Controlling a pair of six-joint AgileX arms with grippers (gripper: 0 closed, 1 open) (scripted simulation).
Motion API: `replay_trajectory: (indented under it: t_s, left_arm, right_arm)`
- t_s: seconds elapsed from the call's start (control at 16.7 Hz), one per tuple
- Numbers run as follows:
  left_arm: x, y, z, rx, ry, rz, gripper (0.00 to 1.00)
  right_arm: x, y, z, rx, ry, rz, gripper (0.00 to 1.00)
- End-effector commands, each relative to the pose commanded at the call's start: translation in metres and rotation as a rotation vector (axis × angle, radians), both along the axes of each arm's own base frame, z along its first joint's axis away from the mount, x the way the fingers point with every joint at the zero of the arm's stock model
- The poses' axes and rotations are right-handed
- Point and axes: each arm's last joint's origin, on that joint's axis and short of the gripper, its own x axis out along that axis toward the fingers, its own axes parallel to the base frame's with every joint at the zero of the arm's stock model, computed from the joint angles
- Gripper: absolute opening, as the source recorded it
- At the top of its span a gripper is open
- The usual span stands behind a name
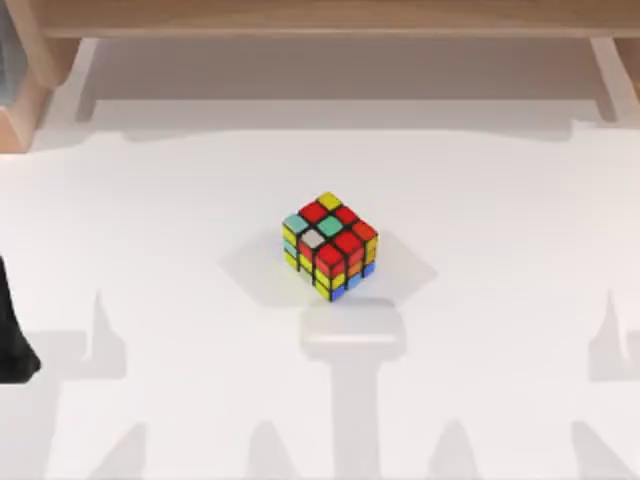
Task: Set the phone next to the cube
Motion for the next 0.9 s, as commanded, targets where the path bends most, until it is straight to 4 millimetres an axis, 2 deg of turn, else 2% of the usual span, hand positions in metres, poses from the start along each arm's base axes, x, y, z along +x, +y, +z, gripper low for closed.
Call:
replay_trajectory:
  t_s: [0.24, 0.54, 0.72, 0.9]
  left_arm:
    - [0.0, 0.0, 0.0, 0.0, 0.0, 0.0, 1.0]
    - [0.0, 0.0, 0.0, 0.0, 0.0, 0.0, 1.0]
    - [0.0, 0.0, 0.0, 0.0, 0.0, 0.0, 1.0]
    - [0.0, 0.0, 0.0, 0.0, 0.0, 0.0, 1.0]
  right_arm:
    - [0.001, -0.001, 0.002, -0.008, 0.028, -0.009, 1.0]
    - [0.011, -0.007, 0.025, -0.064, 0.244, -0.049, 1.0]
    - [0.029, -0.014, 0.048, -0.104, 0.438, -0.067, 1.0]
    - [0.06, -0.026, 0.071, -0.13, 0.658, -0.078, 1.0]
